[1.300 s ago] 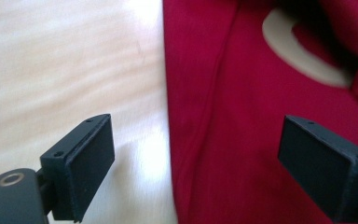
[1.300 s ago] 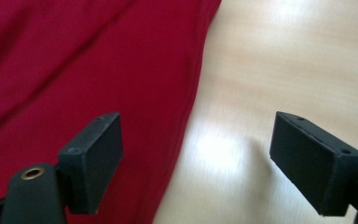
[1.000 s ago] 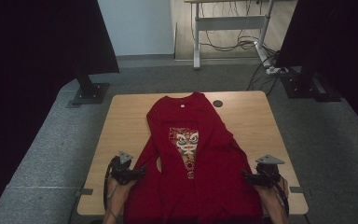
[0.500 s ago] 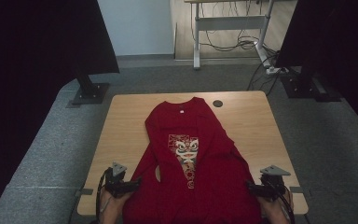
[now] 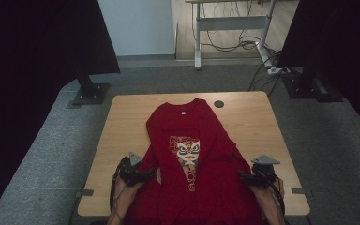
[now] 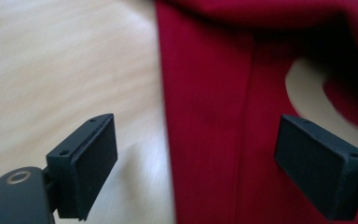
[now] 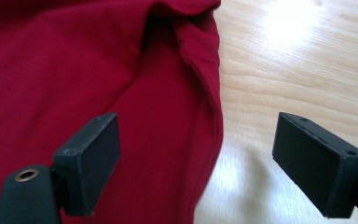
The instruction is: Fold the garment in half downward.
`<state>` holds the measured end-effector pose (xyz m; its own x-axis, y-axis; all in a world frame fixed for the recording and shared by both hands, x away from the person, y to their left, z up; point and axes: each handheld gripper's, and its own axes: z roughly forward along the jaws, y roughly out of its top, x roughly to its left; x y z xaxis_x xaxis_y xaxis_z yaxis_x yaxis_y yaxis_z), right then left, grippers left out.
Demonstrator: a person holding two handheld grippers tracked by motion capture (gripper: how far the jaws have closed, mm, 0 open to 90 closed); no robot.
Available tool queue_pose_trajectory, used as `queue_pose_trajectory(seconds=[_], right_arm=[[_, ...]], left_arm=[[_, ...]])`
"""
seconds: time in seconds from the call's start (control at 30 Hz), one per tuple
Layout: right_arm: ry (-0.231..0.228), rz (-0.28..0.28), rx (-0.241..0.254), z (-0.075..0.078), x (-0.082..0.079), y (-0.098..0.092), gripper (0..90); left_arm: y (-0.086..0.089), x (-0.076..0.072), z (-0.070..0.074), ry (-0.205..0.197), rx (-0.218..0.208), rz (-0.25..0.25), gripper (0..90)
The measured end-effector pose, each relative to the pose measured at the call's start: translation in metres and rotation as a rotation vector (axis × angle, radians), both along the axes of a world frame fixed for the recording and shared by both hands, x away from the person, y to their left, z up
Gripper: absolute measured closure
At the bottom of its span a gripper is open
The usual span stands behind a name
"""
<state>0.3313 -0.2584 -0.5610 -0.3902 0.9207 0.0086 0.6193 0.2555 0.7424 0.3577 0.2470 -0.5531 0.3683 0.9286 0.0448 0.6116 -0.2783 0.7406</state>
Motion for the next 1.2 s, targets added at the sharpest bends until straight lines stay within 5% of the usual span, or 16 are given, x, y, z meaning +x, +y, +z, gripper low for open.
queue_pose_trajectory(seconds=[0.03,0.17,0.27,0.3,0.4,0.43,0.53,0.57,0.67,0.73,0.77,0.8,0.83,0.97,1.1,1.2], right_arm=[[-0.004,-0.047,0.013,-0.001,-0.006,-0.016,15.7],[-0.004,-0.070,0.014,-0.001,-0.020,-0.027,15.7],[0.009,-0.068,0.012,0.000,-0.026,-0.027,15.6],[0.009,-0.068,0.012,0.000,-0.026,-0.027,15.6],[-0.008,-0.052,-0.007,0.008,-0.020,-0.020,16.9],[-0.008,-0.052,-0.007,0.008,-0.020,-0.020,16.7],[-0.019,-0.026,0.004,0.009,-0.001,-0.012,14.5],[-0.010,0.007,-0.007,0.003,0.021,-0.004,14.1],[-0.012,0.013,-0.005,0.000,0.026,-0.004,13.3],[-0.011,-0.027,0.001,0.001,0.029,-0.010,15.4],[-0.011,-0.027,0.001,0.001,0.029,-0.010,15.4],[-0.011,-0.027,0.001,0.001,0.029,-0.010,15.4],[-0.008,-0.128,0.013,0.000,0.028,-0.035,17.9],[-0.003,-0.147,0.019,0.000,0.026,-0.046,18.1],[-0.038,-0.065,0.026,0.010,0.023,-0.023,17.9],[-0.032,-0.032,0.015,0.011,0.029,-0.012,16.6]], left_arm=[[0.026,-0.003,0.000,0.004,-0.020,0.075,14.3],[0.049,-0.012,0.002,0.027,-0.026,0.138,16.4],[0.049,-0.014,0.003,0.033,-0.029,0.133,16.3],[0.035,-0.018,0.010,-0.005,0.029,0.089,16.3],[0.029,-0.016,0.013,-0.017,0.018,0.066,16.0],[0.005,-0.005,0.014,-0.010,0.038,-0.005,16.0],[0.005,-0.005,0.014,-0.010,0.038,-0.005,14.9],[-0.010,0.013,0.003,-0.004,0.042,-0.020,14.1],[-0.002,0.016,0.002,0.001,0.020,0.016,13.7],[-0.002,0.016,0.002,0.001,0.020,0.016,13.7],[0.024,0.014,0.000,0.020,-0.029,0.098,13.7],[0.024,0.014,0.000,0.020,-0.029,0.098,14.4],[0.036,0.010,0.002,0.019,-0.019,0.148,14.4],[0.034,0.007,0.006,0.022,-0.013,0.130,17.8],[0.005,0.013,0.012,-0.010,0.005,0.022,17.0],[-0.006,0.023,0.005,0.005,0.069,0.011,15.7]])
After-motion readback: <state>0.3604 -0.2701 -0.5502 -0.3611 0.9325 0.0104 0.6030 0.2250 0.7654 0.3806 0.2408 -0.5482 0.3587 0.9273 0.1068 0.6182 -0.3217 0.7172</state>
